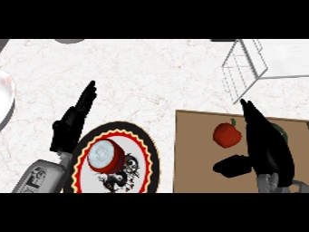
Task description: Pick the bell pepper from the tray and place it in the tiered shelf
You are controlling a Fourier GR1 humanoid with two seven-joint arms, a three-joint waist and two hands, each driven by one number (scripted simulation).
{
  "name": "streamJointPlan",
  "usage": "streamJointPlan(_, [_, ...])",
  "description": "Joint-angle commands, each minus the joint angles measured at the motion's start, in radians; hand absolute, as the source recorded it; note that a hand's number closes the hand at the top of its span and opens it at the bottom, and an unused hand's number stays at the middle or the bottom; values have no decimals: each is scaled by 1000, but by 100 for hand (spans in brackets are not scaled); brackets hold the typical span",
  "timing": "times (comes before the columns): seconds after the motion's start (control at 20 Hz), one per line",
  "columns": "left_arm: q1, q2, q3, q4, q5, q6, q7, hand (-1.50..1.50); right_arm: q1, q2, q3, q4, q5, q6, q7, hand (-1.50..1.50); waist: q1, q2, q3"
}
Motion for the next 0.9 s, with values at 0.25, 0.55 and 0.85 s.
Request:
streamJointPlan(0.25, [-10, -37, 28, 15, -33, -22, -20, 0, -8, 79, -60, 113, 63, 50, 42, -150, 2, 1, 0])
streamJointPlan(0.55, [25, -27, 67, -27, -40, -58, 3, 0, 55, 95, -105, 112, 88, 67, -25, -150, 0, 0, 1])
streamJointPlan(0.85, [17, -66, 88, -35, -70, -79, 26, 0, 37, 187, -94, 184, 149, 59, -65, -150, 1, 1, 1])
